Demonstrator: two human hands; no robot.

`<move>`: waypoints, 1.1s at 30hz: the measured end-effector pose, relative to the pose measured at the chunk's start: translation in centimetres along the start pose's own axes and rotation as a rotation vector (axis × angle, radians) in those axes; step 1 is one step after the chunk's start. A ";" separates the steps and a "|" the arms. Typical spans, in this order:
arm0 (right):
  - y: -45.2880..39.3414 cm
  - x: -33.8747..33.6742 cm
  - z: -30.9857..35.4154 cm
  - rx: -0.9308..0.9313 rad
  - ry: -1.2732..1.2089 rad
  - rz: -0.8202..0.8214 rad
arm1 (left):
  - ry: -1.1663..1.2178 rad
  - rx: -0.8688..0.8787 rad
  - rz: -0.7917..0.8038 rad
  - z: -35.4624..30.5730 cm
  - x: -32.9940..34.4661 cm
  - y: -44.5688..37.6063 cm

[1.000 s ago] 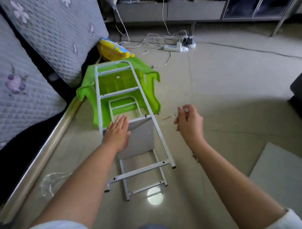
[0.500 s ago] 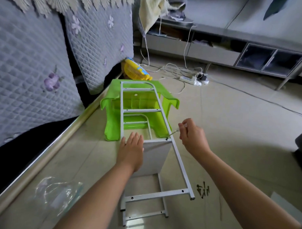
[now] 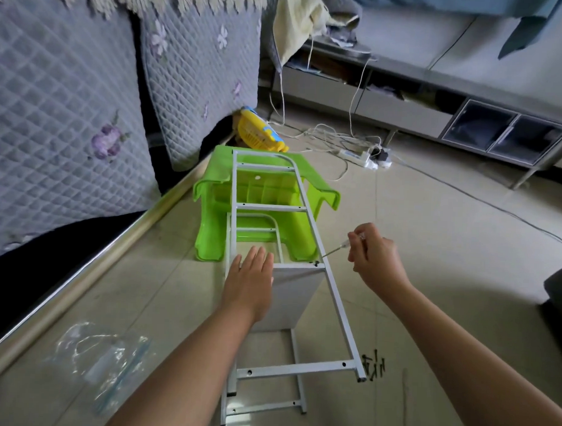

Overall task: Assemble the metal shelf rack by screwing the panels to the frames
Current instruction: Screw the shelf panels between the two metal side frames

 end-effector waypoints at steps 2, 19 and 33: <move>-0.1 0.5 0.0 -0.001 0.024 0.046 | 0.008 -0.002 0.003 -0.1 0.0 0.0; -4.2 0.6 3.4 0.012 0.578 0.209 | 0.033 0.001 -0.035 -0.2 -0.3 0.4; -2.7 1.6 4.2 -0.288 0.570 0.450 | 0.037 -0.008 -0.044 -0.2 -0.3 0.2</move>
Point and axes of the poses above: each hand's wrist, its own y-axis away from the middle knuckle, its own x-axis out of the palm, z = x × y, the point moved 7 cm from there along -y, towards the middle knuckle, and after that the axes turned 4 degrees about x, right-handed, at the moved point
